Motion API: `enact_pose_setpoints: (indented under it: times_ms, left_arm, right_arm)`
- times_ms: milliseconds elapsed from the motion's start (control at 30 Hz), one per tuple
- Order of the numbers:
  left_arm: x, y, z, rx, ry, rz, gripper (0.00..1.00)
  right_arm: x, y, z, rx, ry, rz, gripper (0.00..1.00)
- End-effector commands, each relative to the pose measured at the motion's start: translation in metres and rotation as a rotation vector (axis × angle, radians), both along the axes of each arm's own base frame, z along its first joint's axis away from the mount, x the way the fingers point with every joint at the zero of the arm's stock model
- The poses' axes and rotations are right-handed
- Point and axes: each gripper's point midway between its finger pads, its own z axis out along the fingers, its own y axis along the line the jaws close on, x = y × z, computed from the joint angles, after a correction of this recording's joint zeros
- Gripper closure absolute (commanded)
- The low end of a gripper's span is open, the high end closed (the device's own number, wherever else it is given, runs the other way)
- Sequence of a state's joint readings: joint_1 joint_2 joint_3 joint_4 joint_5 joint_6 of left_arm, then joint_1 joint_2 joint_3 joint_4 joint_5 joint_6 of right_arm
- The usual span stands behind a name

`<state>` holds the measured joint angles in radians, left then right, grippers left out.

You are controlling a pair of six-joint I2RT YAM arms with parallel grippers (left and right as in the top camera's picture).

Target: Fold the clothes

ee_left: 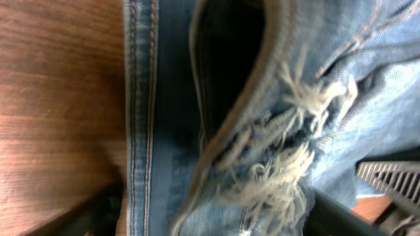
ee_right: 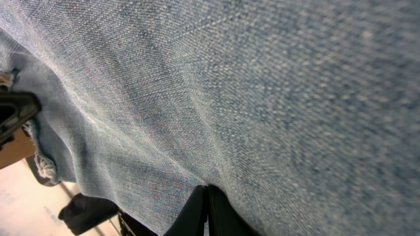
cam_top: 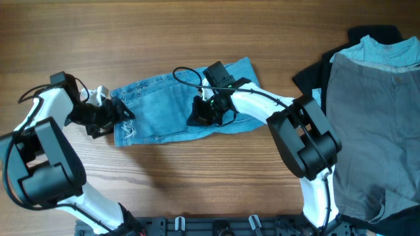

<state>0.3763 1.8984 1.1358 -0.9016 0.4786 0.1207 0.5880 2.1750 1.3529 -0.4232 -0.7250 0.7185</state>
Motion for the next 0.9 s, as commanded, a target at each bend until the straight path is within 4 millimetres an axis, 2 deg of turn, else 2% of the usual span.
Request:
enact_pose_setpoints:
  times_ms: [0,133,233,300,433,467,500,533,633,667,767,867]
  left_arm:
    - [-0.006,-0.006,-0.019,-0.037,0.035,-0.027,0.45]
    - [-0.009,-0.007,-0.021,-0.044,0.052,-0.028,0.96]
    - [-0.013,-0.003,-0.014,-0.054,0.076,-0.008,0.96]
    - [-0.01,0.008,0.006,-0.062,0.091,0.023,0.96]
    - [-0.001,0.04,0.063,0.008,0.122,0.113,0.96]
    - [0.004,0.049,0.086,0.044,0.107,0.117,0.96]
    - [0.013,0.054,0.119,0.08,0.06,0.111,0.96]
    - [0.018,0.053,0.133,0.093,0.031,0.103,0.96]
    - [0.038,0.035,0.173,0.138,-0.074,0.067,0.96]
    - [0.042,0.027,0.178,0.151,-0.092,0.052,0.96]
    - [0.047,0.003,0.177,0.231,-0.087,-0.02,0.96]
    - [0.052,-0.033,0.168,0.318,-0.064,-0.105,0.96]
  right_arm:
    - [-0.014,-0.014,-0.047,-0.127,0.053,-0.016,0.95]
    - [-0.014,-0.014,-0.047,-0.127,0.051,-0.013,0.95]
    - [-0.014,-0.014,-0.047,-0.126,0.052,-0.012,0.95]
    - [-0.019,-0.013,-0.043,-0.11,0.075,-0.006,0.96]
    - [-0.018,-0.018,-0.025,-0.098,0.045,0.023,0.96]
    - [-0.015,-0.022,-0.016,-0.103,0.018,0.031,0.96]
    - [-0.007,-0.03,-0.004,-0.112,-0.023,0.025,0.96]
    - [-0.002,-0.033,0.003,-0.103,-0.047,0.023,0.96]
    - [0.018,-0.052,0.022,-0.102,-0.084,-0.036,0.96]
    - [0.023,-0.062,0.021,-0.118,-0.078,-0.061,0.95]
    - [0.034,-0.09,0.015,-0.177,-0.059,-0.125,0.95]
    - [0.043,-0.104,0.013,-0.187,-0.074,-0.141,0.95]
